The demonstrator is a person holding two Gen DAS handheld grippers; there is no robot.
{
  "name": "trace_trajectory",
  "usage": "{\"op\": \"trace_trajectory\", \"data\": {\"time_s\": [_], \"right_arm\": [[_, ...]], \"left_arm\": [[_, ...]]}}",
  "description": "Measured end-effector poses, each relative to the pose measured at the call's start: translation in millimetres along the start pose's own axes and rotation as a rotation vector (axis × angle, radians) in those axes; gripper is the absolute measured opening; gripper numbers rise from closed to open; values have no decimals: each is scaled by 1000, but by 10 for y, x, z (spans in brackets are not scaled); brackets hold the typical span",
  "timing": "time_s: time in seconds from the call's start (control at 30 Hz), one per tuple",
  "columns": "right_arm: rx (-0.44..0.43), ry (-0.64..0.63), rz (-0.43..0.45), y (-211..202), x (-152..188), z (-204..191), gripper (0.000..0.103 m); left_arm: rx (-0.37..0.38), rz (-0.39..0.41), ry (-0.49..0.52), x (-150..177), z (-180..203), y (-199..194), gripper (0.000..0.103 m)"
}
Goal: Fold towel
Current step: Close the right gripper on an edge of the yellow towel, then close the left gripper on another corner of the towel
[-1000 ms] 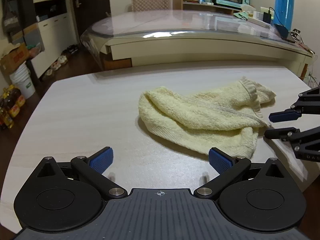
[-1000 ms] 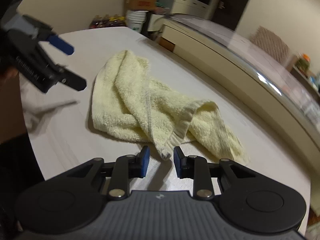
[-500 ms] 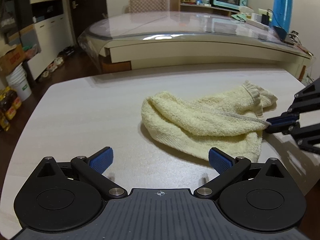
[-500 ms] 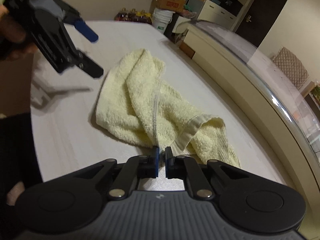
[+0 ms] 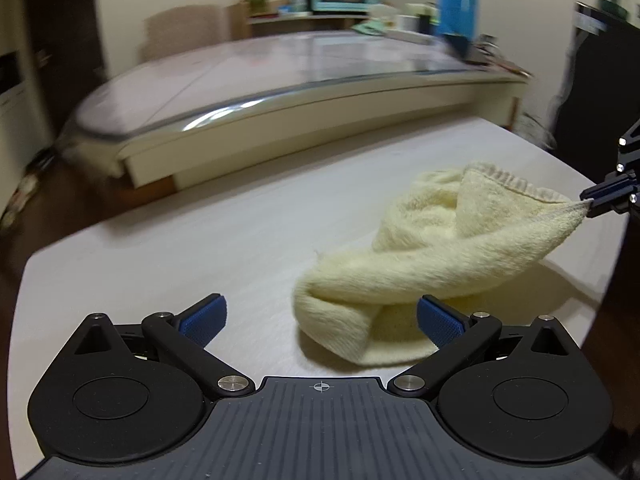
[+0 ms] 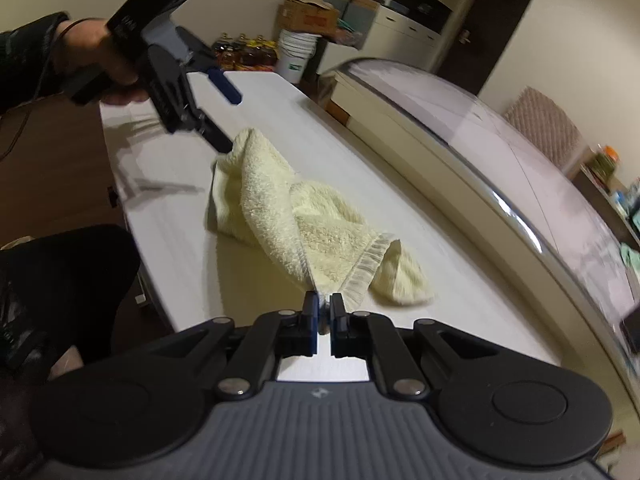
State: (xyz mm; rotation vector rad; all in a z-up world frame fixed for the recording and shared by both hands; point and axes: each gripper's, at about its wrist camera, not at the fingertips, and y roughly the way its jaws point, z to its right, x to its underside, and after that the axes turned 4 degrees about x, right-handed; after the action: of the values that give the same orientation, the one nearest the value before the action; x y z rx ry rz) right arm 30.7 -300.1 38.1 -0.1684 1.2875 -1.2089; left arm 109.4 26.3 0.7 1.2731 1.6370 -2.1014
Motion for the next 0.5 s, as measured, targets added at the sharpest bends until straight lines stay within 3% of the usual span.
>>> {"op": "trace_trajectory", "data": {"time_s": [0.17,0.33,0.5], "right_arm": [[34,40,-22,-193,190,-19,6],[71,65,-44,-297,323,-40,6],[79,77,-74,-387,498,-110,6]], "left_arm": [[60,-24,31,-129,42,71,103],[112,-21,-28,-256,29,57,103],[217,-76,-24,-262,200,148,101]]}}
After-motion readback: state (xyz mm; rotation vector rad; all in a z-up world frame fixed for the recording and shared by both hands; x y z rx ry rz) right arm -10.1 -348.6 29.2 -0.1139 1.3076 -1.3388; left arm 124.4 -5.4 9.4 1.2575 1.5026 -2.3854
